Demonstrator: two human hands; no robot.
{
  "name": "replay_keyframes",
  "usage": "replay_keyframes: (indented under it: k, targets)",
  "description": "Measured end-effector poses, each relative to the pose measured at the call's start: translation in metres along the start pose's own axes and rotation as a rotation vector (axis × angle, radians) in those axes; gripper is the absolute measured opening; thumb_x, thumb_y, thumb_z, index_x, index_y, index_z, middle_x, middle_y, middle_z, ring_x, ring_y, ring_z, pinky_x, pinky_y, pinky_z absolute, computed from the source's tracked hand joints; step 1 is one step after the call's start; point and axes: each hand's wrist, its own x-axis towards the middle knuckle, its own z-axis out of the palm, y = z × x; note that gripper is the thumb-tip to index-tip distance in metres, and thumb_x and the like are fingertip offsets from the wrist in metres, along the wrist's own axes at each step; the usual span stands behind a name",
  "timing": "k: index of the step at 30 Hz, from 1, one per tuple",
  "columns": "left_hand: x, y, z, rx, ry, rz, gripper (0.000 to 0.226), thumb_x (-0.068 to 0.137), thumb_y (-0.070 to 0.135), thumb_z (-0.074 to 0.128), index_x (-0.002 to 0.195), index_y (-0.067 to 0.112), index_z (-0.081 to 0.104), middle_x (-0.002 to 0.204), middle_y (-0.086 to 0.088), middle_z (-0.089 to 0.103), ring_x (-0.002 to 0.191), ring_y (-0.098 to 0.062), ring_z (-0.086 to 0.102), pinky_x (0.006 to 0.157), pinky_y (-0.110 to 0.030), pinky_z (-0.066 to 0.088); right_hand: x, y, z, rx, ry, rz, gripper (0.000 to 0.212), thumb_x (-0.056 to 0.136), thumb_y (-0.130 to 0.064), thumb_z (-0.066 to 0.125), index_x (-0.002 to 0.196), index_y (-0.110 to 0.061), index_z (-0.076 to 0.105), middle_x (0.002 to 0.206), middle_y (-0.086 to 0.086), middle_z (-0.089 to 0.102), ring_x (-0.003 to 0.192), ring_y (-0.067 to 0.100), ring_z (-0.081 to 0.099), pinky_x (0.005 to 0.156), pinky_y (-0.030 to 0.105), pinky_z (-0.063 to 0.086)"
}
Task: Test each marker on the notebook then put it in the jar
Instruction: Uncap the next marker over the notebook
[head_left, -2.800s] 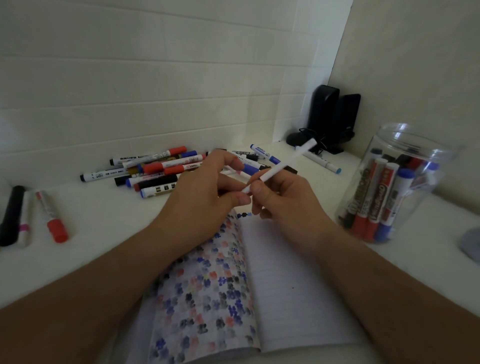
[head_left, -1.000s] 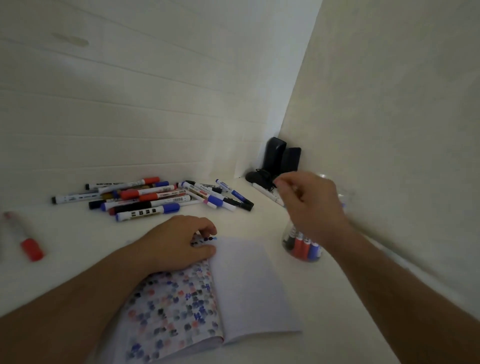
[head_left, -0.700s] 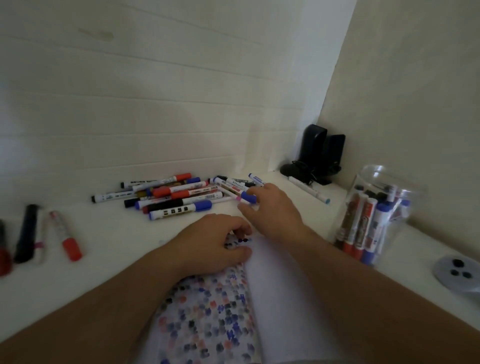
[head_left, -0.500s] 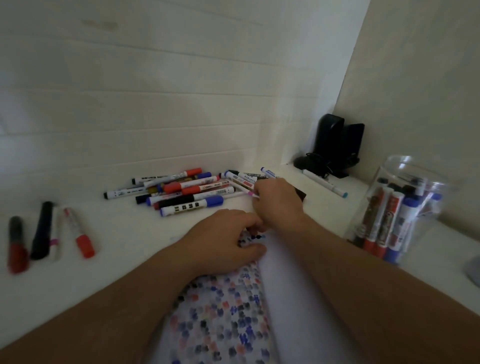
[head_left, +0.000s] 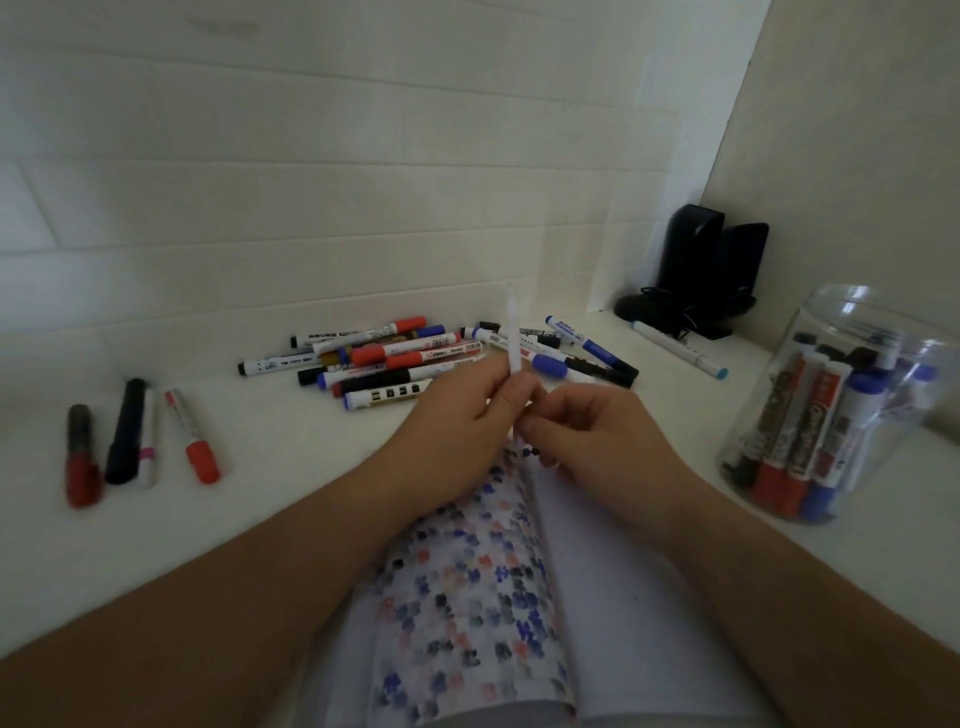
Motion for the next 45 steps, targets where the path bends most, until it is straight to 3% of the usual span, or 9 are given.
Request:
replay_keyframes:
  k: [6, 10, 13, 19, 23, 27, 32, 36, 45]
  targets:
    - [-0.004, 0.004, 0.001, 0.067, 0.022, 0.214, 0.020, 0.108, 0.034, 0.038, 0.108, 0.028, 0.057, 0.080, 0.011, 0.059, 0.074, -0.008, 0.057, 0.063, -0.015, 0.042, -0.008, 0.002, -0.005, 0.207, 0.077, -0.083, 0.034, 0.087, -0.037, 0.078, 0.090, -0.015, 0.053, 0.070, -0.003, 0.054, 0.054, 0.019, 0.051, 0.053, 0.026, 0.045]
    - [-0.003, 0.003, 0.000, 0.074, -0.103, 0.295, 0.022, 0.110, 0.035, 0.042, 0.121, 0.045, 0.058, 0.091, 0.011, 0.067, 0.080, -0.014, 0.065, 0.071, -0.037, 0.053, -0.009, 0.005, -0.003, 0.280, -0.016, -0.148, 0.045, 0.088, -0.051, 0.064, 0.131, -0.038, 0.058, 0.068, -0.014, 0.058, 0.054, 0.004, 0.052, 0.052, 0.024, 0.046]
    - [-0.005, 0.005, 0.001, 0.109, -0.200, 0.246, 0.027, 0.110, 0.036, 0.043, 0.128, 0.037, 0.063, 0.096, 0.013, 0.072, 0.091, -0.009, 0.069, 0.080, -0.030, 0.056, -0.012, 0.005, -0.001, 0.233, -0.074, -0.197, 0.053, 0.099, -0.053, 0.044, 0.150, -0.042, 0.050, 0.065, -0.009, 0.056, 0.058, 0.005, 0.052, 0.050, 0.026, 0.045]
    - [-0.005, 0.005, 0.003, 0.116, -0.235, 0.229, 0.027, 0.107, 0.035, 0.047, 0.129, 0.035, 0.064, 0.091, 0.018, 0.072, 0.091, -0.001, 0.069, 0.080, -0.019, 0.053, -0.015, 0.004, -0.002, 0.208, -0.059, -0.213, 0.045, 0.110, -0.042, 0.032, 0.151, -0.038, 0.051, 0.067, -0.007, 0.058, 0.062, 0.017, 0.052, 0.048, 0.029, 0.045]
    - [-0.008, 0.005, 0.003, 0.167, -0.302, 0.075, 0.028, 0.102, 0.057, 0.040, 0.127, 0.044, 0.038, 0.081, 0.009, 0.066, 0.068, -0.005, 0.061, 0.063, -0.020, 0.045, -0.012, -0.004, -0.015, 0.270, -0.012, -0.124, 0.040, 0.113, -0.040, 0.031, 0.132, -0.036, 0.066, 0.074, -0.006, 0.066, 0.057, 0.022, 0.055, 0.047, 0.026, 0.043]
    - [-0.005, -0.003, 0.002, 0.383, -0.259, -0.048, 0.034, 0.091, 0.069, 0.051, 0.113, 0.044, 0.044, 0.091, 0.011, 0.057, 0.080, -0.008, 0.057, 0.068, -0.029, 0.049, -0.001, 0.000, -0.040, 0.413, 0.132, 0.043, 0.034, 0.107, -0.023, 0.050, 0.084, -0.008, 0.070, 0.067, 0.009, 0.063, 0.056, 0.023, 0.057, 0.050, 0.031, 0.043]
    - [-0.001, -0.007, 0.002, 0.508, -0.331, -0.161, 0.041, 0.077, 0.078, 0.065, 0.105, 0.050, 0.060, 0.099, 0.013, 0.048, 0.093, -0.005, 0.047, 0.076, -0.029, 0.042, 0.001, 0.012, -0.031, 0.075, 0.059, 0.018, 0.014, 0.091, -0.009, 0.074, 0.083, -0.011, 0.063, 0.059, 0.006, 0.064, 0.052, 0.017, 0.059, 0.051, 0.025, 0.049]
    - [0.003, -0.010, -0.001, 0.454, -0.352, -0.201, 0.040, 0.073, 0.075, 0.072, 0.105, 0.052, 0.066, 0.097, 0.015, 0.052, 0.092, -0.003, 0.049, 0.076, -0.028, 0.044, 0.009, 0.017, -0.025, -0.118, 0.075, 0.010, 0.021, 0.089, -0.021, 0.081, 0.085, -0.013, 0.062, 0.059, -0.001, 0.063, 0.048, 0.007, 0.056, 0.052, 0.019, 0.048]
    - [0.010, -0.018, 0.007, 0.388, -0.320, -0.299, 0.046, 0.052, 0.087, 0.057, 0.093, 0.069, 0.066, 0.109, 0.030, 0.065, 0.106, -0.004, 0.057, 0.094, -0.040, 0.054, 0.019, 0.025, -0.027, -0.069, 0.050, 0.143, 0.009, 0.087, -0.005, 0.072, 0.081, -0.007, 0.065, 0.059, 0.002, 0.065, 0.049, 0.011, 0.059, 0.051, 0.026, 0.049]
